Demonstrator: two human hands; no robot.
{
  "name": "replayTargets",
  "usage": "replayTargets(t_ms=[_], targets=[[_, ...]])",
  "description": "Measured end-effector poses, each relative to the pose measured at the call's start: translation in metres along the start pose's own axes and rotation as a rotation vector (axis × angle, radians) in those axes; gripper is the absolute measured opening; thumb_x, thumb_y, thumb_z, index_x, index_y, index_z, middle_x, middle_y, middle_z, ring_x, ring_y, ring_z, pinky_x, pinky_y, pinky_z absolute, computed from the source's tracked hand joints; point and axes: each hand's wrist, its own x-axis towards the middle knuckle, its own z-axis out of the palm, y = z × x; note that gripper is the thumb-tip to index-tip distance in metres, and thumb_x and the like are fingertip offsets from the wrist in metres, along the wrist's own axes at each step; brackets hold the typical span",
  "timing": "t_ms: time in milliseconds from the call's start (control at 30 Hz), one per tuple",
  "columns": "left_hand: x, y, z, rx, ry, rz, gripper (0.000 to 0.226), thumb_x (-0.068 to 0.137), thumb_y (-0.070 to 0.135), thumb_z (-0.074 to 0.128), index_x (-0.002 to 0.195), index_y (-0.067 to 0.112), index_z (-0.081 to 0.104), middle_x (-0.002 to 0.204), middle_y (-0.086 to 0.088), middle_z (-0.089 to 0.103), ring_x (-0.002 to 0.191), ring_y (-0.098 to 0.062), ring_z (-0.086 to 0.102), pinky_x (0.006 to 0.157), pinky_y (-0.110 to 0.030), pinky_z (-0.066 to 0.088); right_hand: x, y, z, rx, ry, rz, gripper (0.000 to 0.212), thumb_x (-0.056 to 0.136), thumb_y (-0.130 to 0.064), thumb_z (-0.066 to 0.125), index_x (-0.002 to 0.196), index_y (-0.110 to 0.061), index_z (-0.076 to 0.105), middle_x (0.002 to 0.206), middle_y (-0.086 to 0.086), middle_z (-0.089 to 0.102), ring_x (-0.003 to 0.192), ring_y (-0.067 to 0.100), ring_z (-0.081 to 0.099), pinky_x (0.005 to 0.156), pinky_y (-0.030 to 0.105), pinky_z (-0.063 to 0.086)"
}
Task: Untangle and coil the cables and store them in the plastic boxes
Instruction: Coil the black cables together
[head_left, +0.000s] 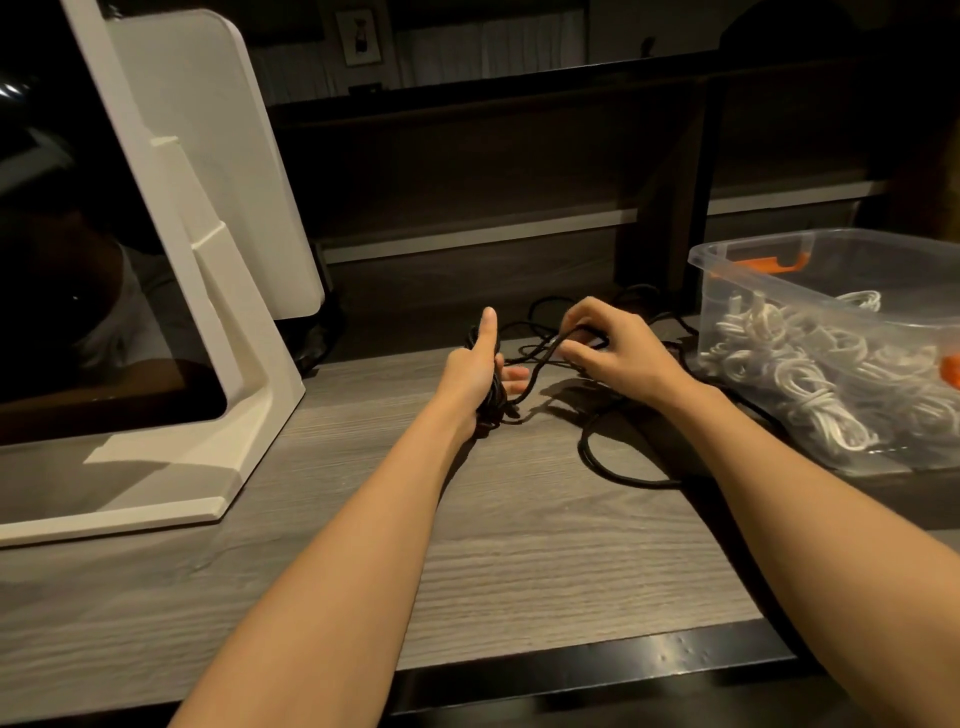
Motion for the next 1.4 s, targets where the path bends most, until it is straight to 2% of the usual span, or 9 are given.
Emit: replayTargets(t_ms=[100, 367, 533, 667, 767, 867, 1000, 1133, 1400], targets=[[-0.005, 0.0, 0.001, 0.199, -0.072, 0.026, 0.06, 0.094, 0.064, 0.035, 0.087, 0.007, 0.054, 0.073, -0.006, 0.065, 0.066, -0.017, 0.067, 0.08, -0.033, 0.056, 0.002, -0.01, 0.002, 0.061, -0.061, 0.033, 0.028, 0.084, -0.033, 0.07, 0.105, -0.023, 0.054, 0.093, -0.002, 0.06, 0.08, 0.009, 0.059, 0.072, 0.022, 0.049], [-0.019, 0.005, 0.009, 0.459, -0.366, 0.123, 0.067, 0.097, 0.063, 0.019, 0.1, 0.009, 0.058, 0.058, -0.003, 0.066, 0.053, -0.015, 0.065, 0.053, -0.022, 0.052, 0.004, -0.017, -0.006, 0.47, -0.121, 0.165, 0.034, 0.087, 0.008, 0.05, 0.111, -0.014, 0.04, 0.07, -0.003, 0.044, 0.057, 0.0, 0.047, 0.061, 0.016, 0.041], [-0.021, 0.003, 0.015, 0.289, -0.453, 0.065, 0.062, 0.094, 0.069, 0.025, 0.09, 0.016, 0.057, 0.062, 0.001, 0.048, 0.049, -0.01, 0.048, 0.049, -0.023, 0.045, 0.006, -0.018, -0.007, 0.825, -0.094, 0.285, 0.025, 0.093, 0.003, 0.039, 0.106, -0.017, 0.044, 0.075, 0.0, 0.045, 0.057, 0.005, 0.039, 0.058, 0.021, 0.032], [-0.017, 0.004, 0.014, 0.072, -0.52, 0.046, 0.052, 0.085, 0.065, 0.048, 0.105, 0.018, 0.059, 0.061, 0.004, 0.042, 0.048, -0.007, 0.041, 0.045, -0.02, 0.038, 0.007, -0.021, -0.006, 0.965, -0.088, 0.315, 0.027, 0.09, 0.009, 0.034, 0.102, -0.011, 0.047, 0.076, 0.003, 0.047, 0.06, 0.008, 0.043, 0.064, 0.024, 0.035], [-0.015, 0.002, 0.011, 0.044, -0.448, 0.08, 0.037, 0.092, 0.05, 0.055, 0.085, 0.014, 0.061, 0.057, 0.004, 0.043, 0.047, -0.008, 0.042, 0.045, -0.02, 0.039, 0.005, -0.017, -0.01, 0.868, -0.144, 0.28, 0.021, 0.094, 0.005, 0.04, 0.101, -0.011, 0.052, 0.077, 0.002, 0.053, 0.064, 0.009, 0.05, 0.07, 0.024, 0.044], [-0.012, -0.001, 0.007, -0.037, -0.276, 0.064, 0.048, 0.092, 0.055, 0.052, 0.064, 0.016, 0.051, 0.054, 0.002, 0.05, 0.049, -0.011, 0.048, 0.051, -0.021, 0.044, 0.005, -0.01, -0.012, 0.546, -0.239, 0.256, 0.014, 0.097, -0.01, 0.048, 0.109, -0.014, 0.055, 0.084, -0.001, 0.063, 0.077, 0.009, 0.062, 0.078, 0.023, 0.049], [-0.009, -0.004, 0.006, -0.188, -0.146, 0.039, 0.053, 0.095, 0.061, 0.039, 0.095, 0.017, 0.068, 0.087, -0.002, 0.07, 0.068, -0.011, 0.059, 0.069, -0.025, 0.047, 0.006, -0.001, -0.004, -0.089, -0.369, 0.176, 0.011, 0.098, -0.022, 0.05, 0.104, -0.02, 0.058, 0.09, -0.007, 0.064, 0.089, 0.008, 0.061, 0.076, 0.022, 0.043], [-0.012, -0.001, 0.002, -0.392, -0.196, 0.009, 0.059, 0.098, 0.061, 0.028, 0.134, 0.024, 0.054, 0.132, 0.002, 0.059, 0.096, -0.007, 0.054, 0.086, -0.027, 0.045, 0.005, 0.005, -0.005, -0.255, -0.336, 0.132, 0.019, 0.099, -0.023, 0.048, 0.109, -0.014, 0.062, 0.095, -0.002, 0.063, 0.089, 0.011, 0.058, 0.077, 0.023, 0.04], [-0.013, -0.004, 0.006, -0.582, -0.289, 0.08, 0.054, 0.098, 0.061, 0.028, 0.116, 0.026, 0.066, 0.12, 0.012, 0.067, 0.079, -0.009, 0.045, 0.073, -0.021, 0.037, 0.007, 0.018, -0.011, -0.559, -0.298, 0.129, 0.021, 0.101, -0.031, 0.043, 0.105, -0.025, 0.063, 0.099, -0.004, 0.06, 0.105, 0.018, 0.053, 0.101, 0.037, 0.028]])
